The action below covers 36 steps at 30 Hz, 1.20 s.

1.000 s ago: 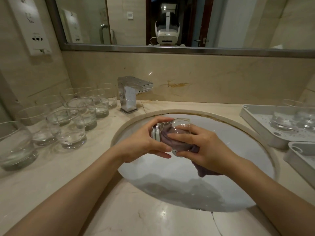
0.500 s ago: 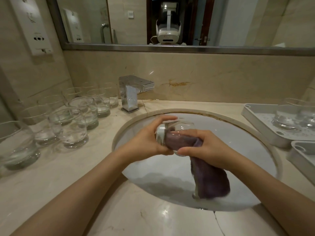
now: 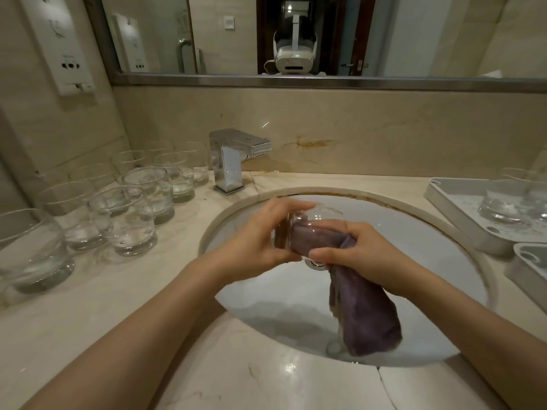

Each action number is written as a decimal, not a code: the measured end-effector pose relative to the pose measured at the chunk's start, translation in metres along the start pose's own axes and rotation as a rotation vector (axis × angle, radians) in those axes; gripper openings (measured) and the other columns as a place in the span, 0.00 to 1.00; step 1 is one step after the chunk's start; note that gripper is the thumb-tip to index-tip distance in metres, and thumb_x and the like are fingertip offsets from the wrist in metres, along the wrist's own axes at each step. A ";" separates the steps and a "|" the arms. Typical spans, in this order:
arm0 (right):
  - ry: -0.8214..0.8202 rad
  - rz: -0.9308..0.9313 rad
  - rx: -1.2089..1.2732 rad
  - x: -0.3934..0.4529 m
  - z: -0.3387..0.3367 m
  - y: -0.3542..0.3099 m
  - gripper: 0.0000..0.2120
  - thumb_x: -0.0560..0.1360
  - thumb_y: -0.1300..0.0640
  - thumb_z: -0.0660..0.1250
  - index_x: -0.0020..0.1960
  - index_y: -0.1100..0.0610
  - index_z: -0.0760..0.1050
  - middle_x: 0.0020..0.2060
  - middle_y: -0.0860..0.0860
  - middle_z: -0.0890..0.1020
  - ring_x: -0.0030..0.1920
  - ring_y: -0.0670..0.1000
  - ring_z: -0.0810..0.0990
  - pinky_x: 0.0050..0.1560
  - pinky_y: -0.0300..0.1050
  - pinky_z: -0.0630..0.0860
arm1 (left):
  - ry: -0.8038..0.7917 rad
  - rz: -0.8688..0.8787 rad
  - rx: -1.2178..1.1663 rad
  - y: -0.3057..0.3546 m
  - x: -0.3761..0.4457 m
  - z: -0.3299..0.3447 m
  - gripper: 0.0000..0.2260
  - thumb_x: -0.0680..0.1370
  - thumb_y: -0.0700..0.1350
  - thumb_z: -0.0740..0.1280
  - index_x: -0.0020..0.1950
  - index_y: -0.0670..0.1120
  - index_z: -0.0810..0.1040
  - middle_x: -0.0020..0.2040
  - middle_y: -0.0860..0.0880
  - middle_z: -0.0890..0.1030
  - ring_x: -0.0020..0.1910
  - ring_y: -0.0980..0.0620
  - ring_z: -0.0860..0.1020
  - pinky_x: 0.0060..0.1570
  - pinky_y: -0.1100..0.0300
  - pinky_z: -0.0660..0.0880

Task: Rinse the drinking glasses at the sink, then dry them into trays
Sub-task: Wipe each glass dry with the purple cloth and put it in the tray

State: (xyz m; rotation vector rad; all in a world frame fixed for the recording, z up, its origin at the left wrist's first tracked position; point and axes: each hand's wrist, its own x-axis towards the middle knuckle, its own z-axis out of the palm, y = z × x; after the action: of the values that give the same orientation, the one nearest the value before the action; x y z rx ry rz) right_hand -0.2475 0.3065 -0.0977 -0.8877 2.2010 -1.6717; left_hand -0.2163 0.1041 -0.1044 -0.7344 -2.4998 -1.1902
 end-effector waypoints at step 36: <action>-0.033 -0.434 -0.970 0.000 -0.007 0.020 0.25 0.68 0.47 0.70 0.65 0.43 0.76 0.54 0.49 0.79 0.48 0.53 0.80 0.43 0.50 0.79 | -0.167 -0.325 -0.325 0.005 -0.001 0.002 0.38 0.69 0.32 0.75 0.70 0.62 0.66 0.60 0.57 0.74 0.52 0.59 0.80 0.52 0.59 0.80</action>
State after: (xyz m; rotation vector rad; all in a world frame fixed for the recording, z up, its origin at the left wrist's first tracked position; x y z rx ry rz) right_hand -0.2577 0.3149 -0.1147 -1.6695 2.9420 -0.5708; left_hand -0.2124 0.1083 -0.1027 -0.5287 -2.6667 -1.7447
